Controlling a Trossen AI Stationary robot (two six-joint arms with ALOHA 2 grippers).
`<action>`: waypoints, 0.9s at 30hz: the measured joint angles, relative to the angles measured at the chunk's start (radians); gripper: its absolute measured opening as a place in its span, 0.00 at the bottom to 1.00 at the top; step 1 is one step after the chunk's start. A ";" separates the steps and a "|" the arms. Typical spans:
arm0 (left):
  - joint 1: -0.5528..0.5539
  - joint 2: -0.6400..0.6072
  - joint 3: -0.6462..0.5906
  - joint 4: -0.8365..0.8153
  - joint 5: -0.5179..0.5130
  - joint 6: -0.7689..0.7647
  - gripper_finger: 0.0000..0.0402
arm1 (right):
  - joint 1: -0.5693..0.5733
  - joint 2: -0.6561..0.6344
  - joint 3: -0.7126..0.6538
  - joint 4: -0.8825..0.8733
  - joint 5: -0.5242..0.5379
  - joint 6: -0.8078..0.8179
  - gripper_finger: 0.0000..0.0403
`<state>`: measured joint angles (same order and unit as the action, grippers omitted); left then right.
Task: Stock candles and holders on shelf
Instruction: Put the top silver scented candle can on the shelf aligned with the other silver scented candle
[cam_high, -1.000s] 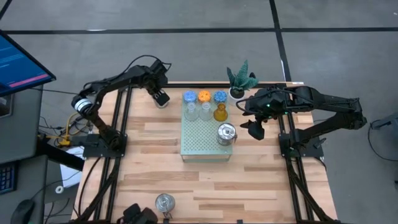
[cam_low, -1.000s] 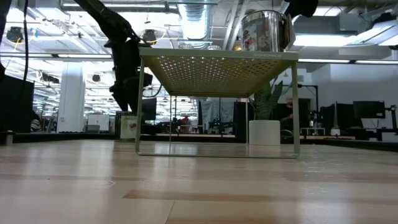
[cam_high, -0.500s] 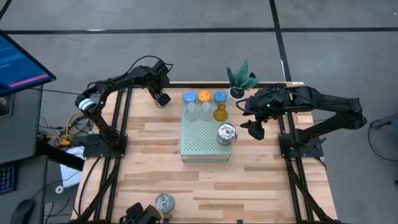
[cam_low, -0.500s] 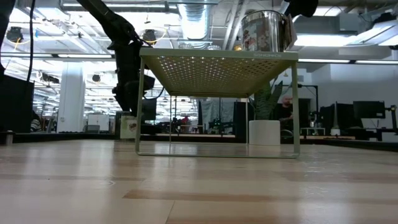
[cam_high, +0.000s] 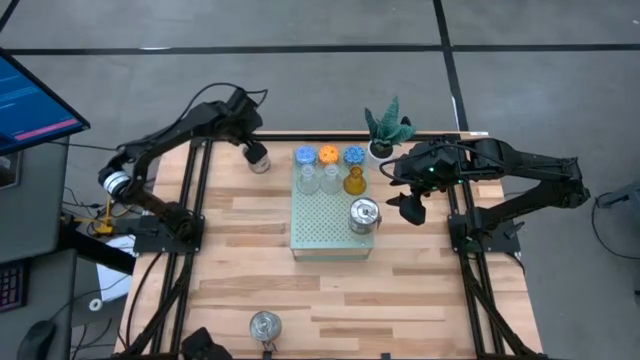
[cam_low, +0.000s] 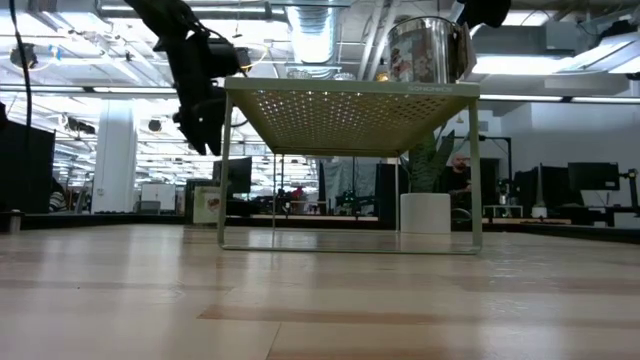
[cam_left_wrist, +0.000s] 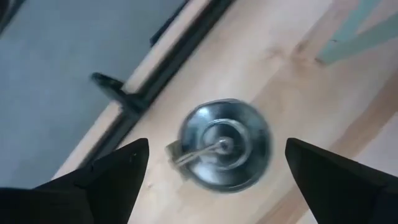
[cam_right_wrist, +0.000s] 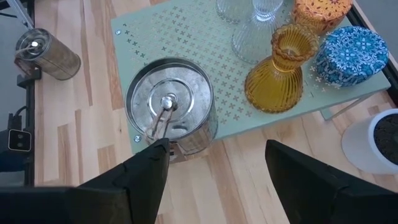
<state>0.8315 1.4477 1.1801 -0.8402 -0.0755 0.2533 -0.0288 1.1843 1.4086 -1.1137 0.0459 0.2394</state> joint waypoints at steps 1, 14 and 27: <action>0.001 -0.006 0.000 0.000 -0.006 -0.011 0.94 | 0.000 0.000 0.000 0.000 0.000 0.000 0.63; -0.001 -0.165 0.001 0.010 0.002 -0.149 0.94 | 0.000 0.000 0.000 0.003 0.003 -0.003 0.63; -0.001 -0.235 0.002 0.040 0.160 -0.212 0.94 | 0.000 0.000 0.000 0.003 0.003 -0.003 0.63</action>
<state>0.8307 1.2125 1.1816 -0.7998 0.0841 0.0412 -0.0284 1.1843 1.4090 -1.1107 0.0490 0.2364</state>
